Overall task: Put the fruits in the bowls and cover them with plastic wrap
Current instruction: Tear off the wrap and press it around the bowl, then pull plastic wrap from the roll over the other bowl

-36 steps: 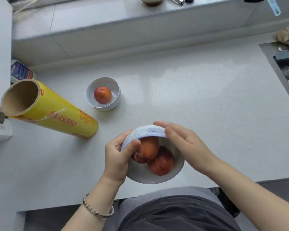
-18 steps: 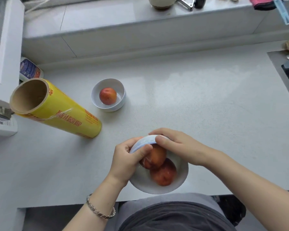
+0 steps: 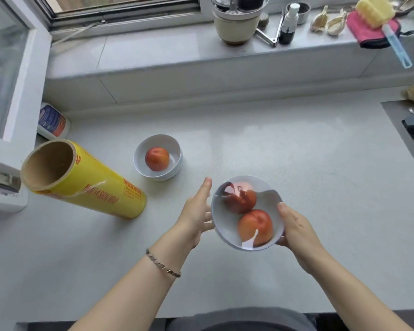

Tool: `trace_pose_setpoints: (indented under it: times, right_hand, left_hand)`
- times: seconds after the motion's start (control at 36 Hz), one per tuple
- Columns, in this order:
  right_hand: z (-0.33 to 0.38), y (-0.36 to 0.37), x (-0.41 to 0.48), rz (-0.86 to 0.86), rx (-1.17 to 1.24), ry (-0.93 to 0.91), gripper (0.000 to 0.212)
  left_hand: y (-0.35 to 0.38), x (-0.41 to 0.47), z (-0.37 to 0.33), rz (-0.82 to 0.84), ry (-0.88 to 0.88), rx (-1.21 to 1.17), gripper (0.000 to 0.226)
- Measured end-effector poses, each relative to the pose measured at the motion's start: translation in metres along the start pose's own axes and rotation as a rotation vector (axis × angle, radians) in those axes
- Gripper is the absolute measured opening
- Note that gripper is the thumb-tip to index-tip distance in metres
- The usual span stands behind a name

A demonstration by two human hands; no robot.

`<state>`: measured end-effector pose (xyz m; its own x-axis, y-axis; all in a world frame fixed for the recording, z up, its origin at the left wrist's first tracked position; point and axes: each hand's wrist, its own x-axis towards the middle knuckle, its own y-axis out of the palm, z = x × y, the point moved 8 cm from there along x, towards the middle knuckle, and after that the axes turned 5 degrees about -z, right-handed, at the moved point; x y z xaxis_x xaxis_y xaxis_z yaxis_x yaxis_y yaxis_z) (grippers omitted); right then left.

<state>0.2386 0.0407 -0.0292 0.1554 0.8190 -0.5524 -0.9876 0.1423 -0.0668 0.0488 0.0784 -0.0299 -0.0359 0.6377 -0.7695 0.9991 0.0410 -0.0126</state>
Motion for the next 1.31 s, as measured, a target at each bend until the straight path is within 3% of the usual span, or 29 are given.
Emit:
trace_pose_setpoints:
  times: [0.14, 0.31, 0.42, 0.64, 0.75, 0.86, 0.97, 1.11, 1.22, 1.31]
  right_hand:
    - [-0.004, -0.029, 0.029, -0.309, 0.132, 0.003, 0.033]
    - [0.001, -0.053, 0.075, -0.49, 0.109, 0.018, 0.031]
    - [-0.028, -0.064, 0.103, -0.534, 0.056, 0.092, 0.05]
    - [-0.015, -0.066, 0.094, -0.581, -0.08, 0.099, 0.045]
    - [-0.017, -0.07, 0.09, -0.563, -0.26, 0.117, 0.041]
    - [0.001, -0.07, 0.076, -0.578, -0.443, 0.038, 0.021]
    - [0.024, -0.041, 0.052, -0.49, -0.501, -0.158, 0.043]
    - [0.028, 0.016, 0.043, -0.151, -0.598, -0.241, 0.028]
    - [0.022, 0.05, 0.046, 0.068, -0.671, -0.189, 0.021]
    - [0.02, 0.063, 0.048, 0.141, -0.74, -0.17, 0.021]
  left_hand:
    - [-0.017, 0.0, -0.011, -0.105, 0.133, 0.192, 0.026]
    - [-0.034, -0.011, 0.029, -0.078, 0.046, 0.329, 0.015]
    - [-0.044, -0.018, 0.051, -0.111, -0.029, 0.284, 0.013]
    - [-0.047, -0.011, 0.052, -0.13, -0.045, 0.28, 0.013]
    - [-0.04, -0.002, 0.042, -0.106, -0.007, 0.28, 0.012]
    - [-0.039, 0.007, 0.03, -0.088, 0.021, 0.292, 0.012]
    - [-0.05, 0.021, 0.014, -0.114, 0.043, 0.303, 0.012]
    - [-0.085, 0.059, -0.008, -0.261, 0.046, 0.241, 0.02]
    - [-0.12, 0.08, -0.03, -0.494, 0.016, -0.002, 0.016]
    - [-0.135, 0.09, -0.035, -0.581, 0.027, -0.085, 0.049]
